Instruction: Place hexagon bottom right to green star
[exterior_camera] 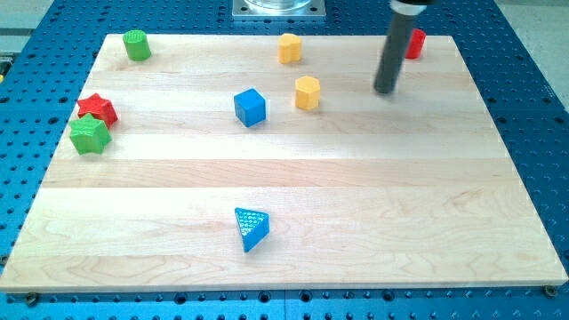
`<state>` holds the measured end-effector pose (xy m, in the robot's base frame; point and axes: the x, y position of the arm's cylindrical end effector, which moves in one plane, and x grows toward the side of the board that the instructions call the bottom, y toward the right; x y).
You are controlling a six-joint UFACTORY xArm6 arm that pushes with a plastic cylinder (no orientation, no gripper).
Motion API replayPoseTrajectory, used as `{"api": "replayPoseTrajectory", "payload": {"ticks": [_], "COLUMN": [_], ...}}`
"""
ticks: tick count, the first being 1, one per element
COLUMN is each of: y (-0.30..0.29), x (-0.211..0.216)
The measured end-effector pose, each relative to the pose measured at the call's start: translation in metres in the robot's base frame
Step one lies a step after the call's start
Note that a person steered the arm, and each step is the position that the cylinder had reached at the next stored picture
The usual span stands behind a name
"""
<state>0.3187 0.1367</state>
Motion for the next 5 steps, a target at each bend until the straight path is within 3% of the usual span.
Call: {"api": "replayPoseTrajectory", "payload": {"ticks": [1, 4, 5], "y": [-0.058, -0.079, -0.115], "x": [0.002, -0.01, -0.003]}}
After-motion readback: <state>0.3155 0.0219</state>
